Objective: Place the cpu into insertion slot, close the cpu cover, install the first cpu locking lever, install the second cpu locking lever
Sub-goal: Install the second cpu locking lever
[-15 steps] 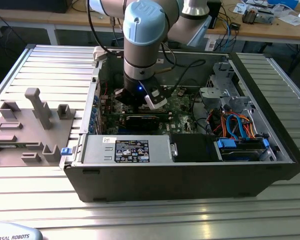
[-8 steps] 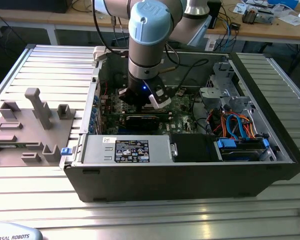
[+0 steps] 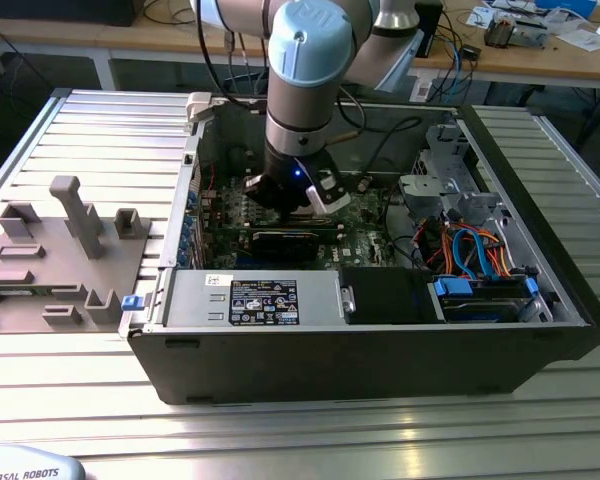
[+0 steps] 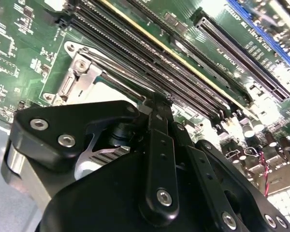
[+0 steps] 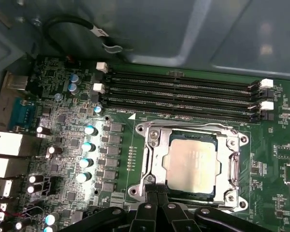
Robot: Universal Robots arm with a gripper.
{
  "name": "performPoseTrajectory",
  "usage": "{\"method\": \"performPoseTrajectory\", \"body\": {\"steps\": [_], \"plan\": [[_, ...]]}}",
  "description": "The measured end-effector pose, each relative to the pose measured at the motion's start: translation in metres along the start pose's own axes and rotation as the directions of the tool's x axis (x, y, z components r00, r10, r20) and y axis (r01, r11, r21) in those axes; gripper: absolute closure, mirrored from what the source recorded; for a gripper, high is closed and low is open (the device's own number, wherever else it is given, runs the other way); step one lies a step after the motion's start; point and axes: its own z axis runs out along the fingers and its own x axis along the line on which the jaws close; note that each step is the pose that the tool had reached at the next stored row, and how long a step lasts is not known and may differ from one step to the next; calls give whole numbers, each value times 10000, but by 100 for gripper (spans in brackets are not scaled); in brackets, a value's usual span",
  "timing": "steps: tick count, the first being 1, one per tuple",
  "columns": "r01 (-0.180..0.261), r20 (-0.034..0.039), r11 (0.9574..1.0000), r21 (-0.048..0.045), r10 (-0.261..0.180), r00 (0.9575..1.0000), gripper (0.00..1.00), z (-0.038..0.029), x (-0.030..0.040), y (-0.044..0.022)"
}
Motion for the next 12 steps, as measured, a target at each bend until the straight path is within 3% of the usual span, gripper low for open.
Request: {"method": "performPoseTrajectory", "body": {"steps": [5, 12], "plan": [[-7, -31, 9999, 152, 8, 10000, 89, 8, -80, 59], [-13, -54, 9995, 324, 14, 10000, 89, 43, -183, 253]]}}
